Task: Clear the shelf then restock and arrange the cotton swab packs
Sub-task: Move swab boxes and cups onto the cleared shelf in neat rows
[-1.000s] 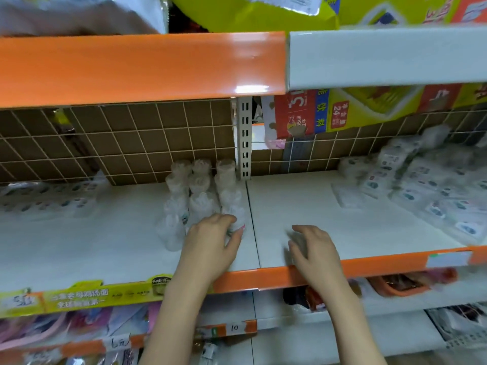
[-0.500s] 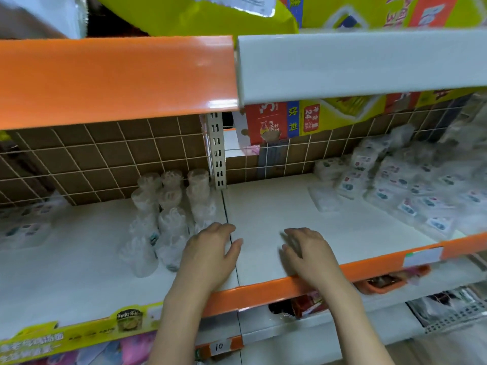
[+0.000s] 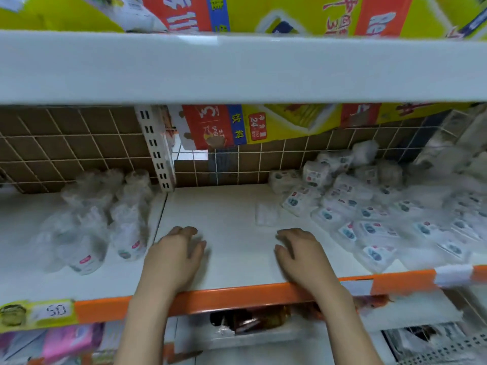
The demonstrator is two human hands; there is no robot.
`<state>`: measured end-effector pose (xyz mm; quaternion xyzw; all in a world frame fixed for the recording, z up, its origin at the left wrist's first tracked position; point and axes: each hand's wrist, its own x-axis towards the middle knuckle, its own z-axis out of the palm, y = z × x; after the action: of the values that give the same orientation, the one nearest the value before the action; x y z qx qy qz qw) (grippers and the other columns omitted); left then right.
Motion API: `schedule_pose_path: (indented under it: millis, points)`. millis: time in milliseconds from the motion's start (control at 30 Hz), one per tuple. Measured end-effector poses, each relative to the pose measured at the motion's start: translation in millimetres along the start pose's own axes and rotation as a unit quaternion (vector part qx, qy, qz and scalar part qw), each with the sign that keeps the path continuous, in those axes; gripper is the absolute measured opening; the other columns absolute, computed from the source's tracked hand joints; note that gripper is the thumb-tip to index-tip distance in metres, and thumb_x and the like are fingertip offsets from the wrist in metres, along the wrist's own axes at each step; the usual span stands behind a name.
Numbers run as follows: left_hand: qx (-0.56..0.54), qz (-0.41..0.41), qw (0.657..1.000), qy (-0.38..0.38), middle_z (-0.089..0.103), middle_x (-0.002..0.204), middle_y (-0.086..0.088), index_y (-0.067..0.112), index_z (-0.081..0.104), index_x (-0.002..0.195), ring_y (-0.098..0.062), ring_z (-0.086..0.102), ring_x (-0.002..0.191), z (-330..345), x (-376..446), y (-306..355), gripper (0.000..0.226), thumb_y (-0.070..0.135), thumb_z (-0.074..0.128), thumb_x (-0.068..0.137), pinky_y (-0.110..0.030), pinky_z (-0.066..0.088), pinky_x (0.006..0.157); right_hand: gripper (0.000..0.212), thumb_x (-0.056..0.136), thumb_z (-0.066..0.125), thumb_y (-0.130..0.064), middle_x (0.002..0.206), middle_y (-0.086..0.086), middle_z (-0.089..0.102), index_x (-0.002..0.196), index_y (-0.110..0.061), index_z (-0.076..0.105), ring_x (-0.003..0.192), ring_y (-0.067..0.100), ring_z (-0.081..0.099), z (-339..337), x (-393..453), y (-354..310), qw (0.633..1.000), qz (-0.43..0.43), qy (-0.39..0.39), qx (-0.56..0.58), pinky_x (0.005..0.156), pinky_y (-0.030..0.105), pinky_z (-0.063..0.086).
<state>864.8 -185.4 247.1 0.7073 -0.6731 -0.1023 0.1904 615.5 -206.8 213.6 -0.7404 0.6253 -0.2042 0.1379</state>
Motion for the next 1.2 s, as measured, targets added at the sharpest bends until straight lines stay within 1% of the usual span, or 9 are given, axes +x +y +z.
schedule_pose_path:
  millis: [100, 200, 367, 467, 667, 833, 933, 1067, 1200]
  points:
    - [-0.013, 0.020, 1.000, -0.007, 0.060, 0.116, -0.003, 0.021, 0.057, 0.125, -0.024, 0.058, 0.104, 23.0, -9.5, 36.6, 0.039, 0.041, 0.050, 0.092, -0.033, 0.046, 0.083, 0.038, 0.093, 0.051, -0.028, 0.127, 0.003, 0.056, 0.129, -0.016, 0.054, 0.117, 0.021, 0.048, -13.3, -1.9, 23.4, 1.000, -0.014, -0.007, 0.005, 0.097, 0.031, 0.039]
    - [-0.008, 0.036, 0.999, -0.040, 0.057, 0.120, 0.002, 0.025, 0.054, 0.127, -0.020, 0.056, 0.108, 43.0, -16.7, 60.8, 0.038, 0.041, 0.048, 0.093, -0.029, 0.044, 0.086, 0.038, 0.093, 0.052, -0.027, 0.129, 0.003, 0.056, 0.129, -0.015, 0.054, 0.117, 0.022, 0.048, -21.9, -3.5, 39.5, 1.000, -0.022, -0.003, 0.011, 0.098, 0.029, 0.037]
    - [0.008, 0.045, 0.997, -0.065, 0.058, 0.120, 0.002, 0.025, 0.055, 0.126, -0.020, 0.054, 0.110, 58.9, -16.2, 67.8, 0.037, 0.042, 0.048, 0.093, -0.030, 0.044, 0.088, 0.043, 0.090, 0.046, -0.033, 0.128, 0.005, 0.057, 0.127, -0.014, 0.056, 0.116, 0.024, 0.049, -29.3, -1.6, 49.5, 1.000, -0.018, 0.001, 0.024, 0.097, 0.030, 0.037]
    - [0.007, 0.037, 0.998, -0.058, 0.059, 0.115, -0.001, 0.024, 0.057, 0.122, -0.023, 0.055, 0.106, 58.9, -7.4, 62.1, 0.035, 0.041, 0.049, 0.093, -0.031, 0.045, 0.086, 0.037, 0.092, 0.052, -0.024, 0.128, 0.005, 0.056, 0.128, -0.013, 0.056, 0.116, 0.024, 0.049, -32.8, 2.2, 50.1, 0.999, -0.023, 0.011, 0.024, 0.096, 0.031, 0.038]
    - [-0.006, 0.037, 0.998, -0.052, 0.061, 0.111, -0.003, 0.024, 0.059, 0.119, -0.025, 0.057, 0.103, 66.2, 10.9, 66.7, 0.034, 0.042, 0.051, 0.092, -0.033, 0.046, 0.083, 0.049, 0.084, 0.041, -0.034, 0.125, 0.008, 0.059, 0.125, -0.011, 0.058, 0.117, 0.025, 0.049, -42.5, 8.9, 55.1, 0.999, -0.011, 0.039, 0.020, 0.096, 0.027, 0.035]
    - [-0.011, 0.026, 0.998, -0.062, 0.060, 0.109, -0.003, 0.022, 0.061, 0.115, -0.025, 0.057, 0.101, 74.0, 18.7, 78.2, 0.034, 0.043, 0.050, 0.092, -0.033, 0.046, 0.084, 0.039, 0.086, 0.050, -0.024, 0.118, 0.013, 0.062, 0.120, -0.008, 0.061, 0.111, 0.030, 0.053, -50.9, 12.3, 62.8, 0.997, -0.029, 0.063, 0.034, 0.093, 0.031, 0.038]
    - [-0.014, 0.020, 0.998, -0.054, 0.060, 0.106, -0.004, 0.018, 0.062, 0.109, -0.025, 0.057, 0.098, 75.8, 25.3, 93.2, 0.032, 0.042, 0.050, 0.091, -0.035, 0.047, 0.083, 0.036, 0.083, 0.053, -0.023, 0.110, 0.013, 0.064, 0.113, -0.007, 0.064, 0.104, 0.032, 0.056, -58.6, 18.4, 77.4, 0.994, -0.039, 0.087, 0.048, 0.089, 0.037, 0.043]
    - [-0.022, 0.003, 0.999, -0.043, 0.061, 0.110, -0.008, 0.018, 0.061, 0.114, -0.029, 0.057, 0.101, 82.9, 34.7, 124.3, 0.033, 0.039, 0.053, 0.090, -0.037, 0.047, 0.083, 0.035, 0.084, 0.050, -0.026, 0.107, 0.010, 0.065, 0.109, -0.008, 0.065, 0.101, 0.028, 0.057, -78.6, 28.6, 106.4, 0.993, -0.054, 0.097, 0.049, 0.086, 0.031, 0.043]
    - [-0.026, -0.018, 0.999, -0.039, 0.060, 0.117, -0.008, 0.017, 0.060, 0.118, -0.030, 0.056, 0.107, 98.4, 39.4, 172.2, 0.036, 0.038, 0.051, 0.090, -0.036, 0.046, 0.086, 0.037, 0.085, 0.051, -0.028, 0.113, 0.010, 0.063, 0.115, -0.009, 0.063, 0.104, 0.028, 0.056, -108.5, 39.5, 147.6, 0.994, -0.070, 0.072, 0.035, 0.088, 0.030, 0.042]
